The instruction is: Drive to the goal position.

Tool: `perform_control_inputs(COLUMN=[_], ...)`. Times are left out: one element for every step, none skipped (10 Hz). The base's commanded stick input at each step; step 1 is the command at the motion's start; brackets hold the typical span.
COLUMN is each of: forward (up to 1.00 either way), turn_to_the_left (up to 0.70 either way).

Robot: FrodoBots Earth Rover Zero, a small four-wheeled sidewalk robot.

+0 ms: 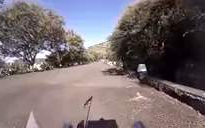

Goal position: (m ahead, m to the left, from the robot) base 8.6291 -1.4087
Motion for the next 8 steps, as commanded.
perform_control_inputs(forward=[0.50, 0.50, 0.50, 0.50, 0.50, 0.50, 0.50, 0.50], turn_to_the_left=[0.00, 0.00, 0.00, 0.00, 0.00, 0.00, 0.00, 0.00])
